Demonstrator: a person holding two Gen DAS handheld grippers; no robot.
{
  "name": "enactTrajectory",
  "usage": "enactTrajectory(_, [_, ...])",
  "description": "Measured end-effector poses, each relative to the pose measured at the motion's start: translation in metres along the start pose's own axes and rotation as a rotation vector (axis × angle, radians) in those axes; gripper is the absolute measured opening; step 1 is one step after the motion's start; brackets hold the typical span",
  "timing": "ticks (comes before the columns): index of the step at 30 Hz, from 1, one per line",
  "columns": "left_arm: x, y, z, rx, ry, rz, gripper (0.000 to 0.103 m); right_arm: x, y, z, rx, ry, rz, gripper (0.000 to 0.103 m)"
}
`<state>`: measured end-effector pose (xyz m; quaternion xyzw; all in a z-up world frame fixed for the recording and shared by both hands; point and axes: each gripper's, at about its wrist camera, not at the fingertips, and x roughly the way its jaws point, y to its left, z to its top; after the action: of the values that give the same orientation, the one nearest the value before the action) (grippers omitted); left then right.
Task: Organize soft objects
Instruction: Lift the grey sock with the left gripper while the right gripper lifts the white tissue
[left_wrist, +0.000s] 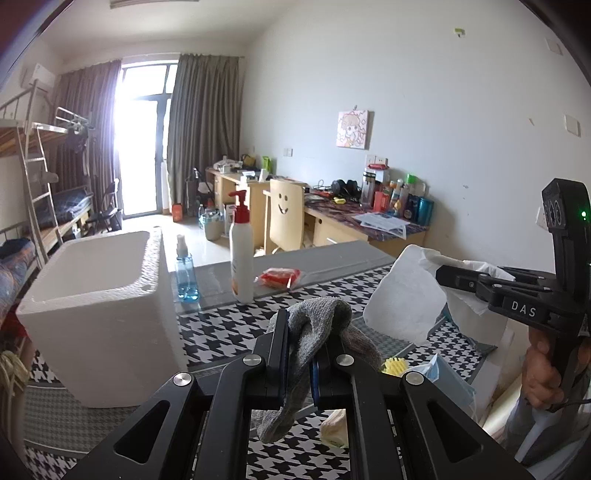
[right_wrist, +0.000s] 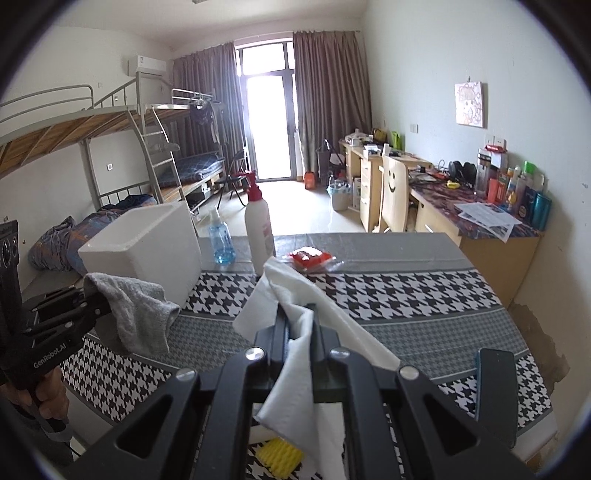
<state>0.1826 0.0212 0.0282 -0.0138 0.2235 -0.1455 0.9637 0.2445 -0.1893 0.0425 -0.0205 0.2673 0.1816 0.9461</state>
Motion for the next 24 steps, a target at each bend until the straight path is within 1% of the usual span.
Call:
enactTrajectory(12, [-0.018, 0.012, 0.017, 0.010, -0.045, 0.076, 0.010, 0.004, 0.025, 0.016, -0.027, -0.033, 0.034, 0.009])
enactTrajectory(24, [-0.019, 0.018, 0.028, 0.021, -0.065, 0.113, 0.010, 0.002, 0.040, 0.031, -0.054, -0.073, 0.067, 0.009])
